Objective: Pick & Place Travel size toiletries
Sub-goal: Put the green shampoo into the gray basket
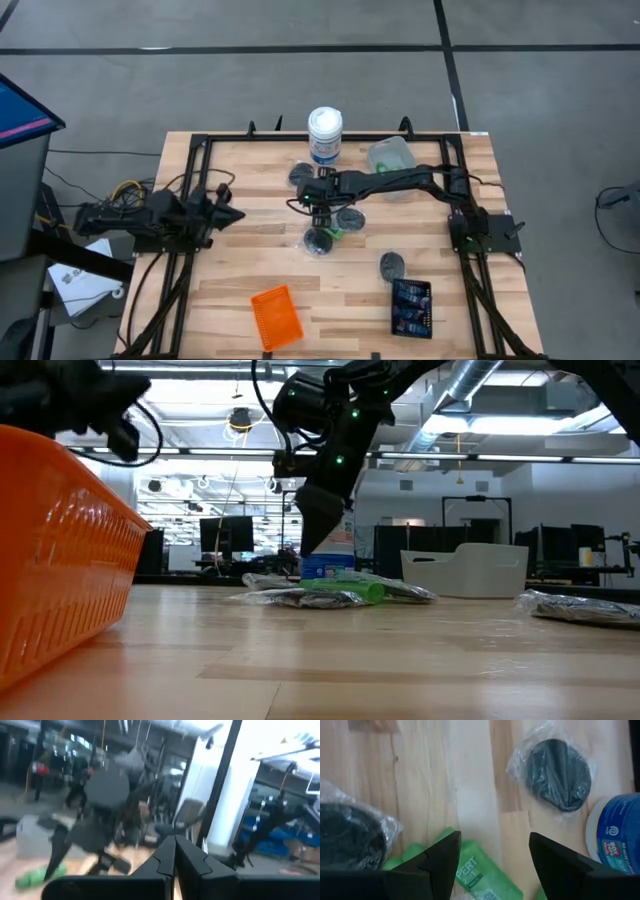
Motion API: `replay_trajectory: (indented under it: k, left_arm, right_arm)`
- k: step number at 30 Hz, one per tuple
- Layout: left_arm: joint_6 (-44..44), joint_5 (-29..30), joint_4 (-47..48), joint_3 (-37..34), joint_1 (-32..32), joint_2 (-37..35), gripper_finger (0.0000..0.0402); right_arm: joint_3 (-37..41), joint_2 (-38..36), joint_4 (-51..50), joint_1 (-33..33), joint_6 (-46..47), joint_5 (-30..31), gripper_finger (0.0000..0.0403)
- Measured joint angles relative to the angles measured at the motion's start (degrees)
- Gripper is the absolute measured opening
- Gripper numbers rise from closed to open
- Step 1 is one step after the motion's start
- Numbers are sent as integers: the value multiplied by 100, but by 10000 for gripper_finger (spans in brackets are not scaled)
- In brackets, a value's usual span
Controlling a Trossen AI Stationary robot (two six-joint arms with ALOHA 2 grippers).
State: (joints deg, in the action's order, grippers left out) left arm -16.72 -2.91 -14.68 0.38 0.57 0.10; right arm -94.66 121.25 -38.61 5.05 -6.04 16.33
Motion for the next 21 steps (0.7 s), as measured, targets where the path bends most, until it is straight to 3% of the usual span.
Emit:
replay_trajectory:
  k: [2, 7, 21]
  left_arm:
    - [-6, -12, -724, -4, -26, 2, 1]
    - [-4, -13, -1379, -9, -49, -10, 1]
    - [-6, -12, -1428, -7, -27, -9, 1]
  right_arm:
    - [-18, -2, 7, 47, -12, -7, 227]
    - [-54, -2, -269, 163, -116, -413, 227]
    - [-53, -4, -163, 176, -218, -474, 227]
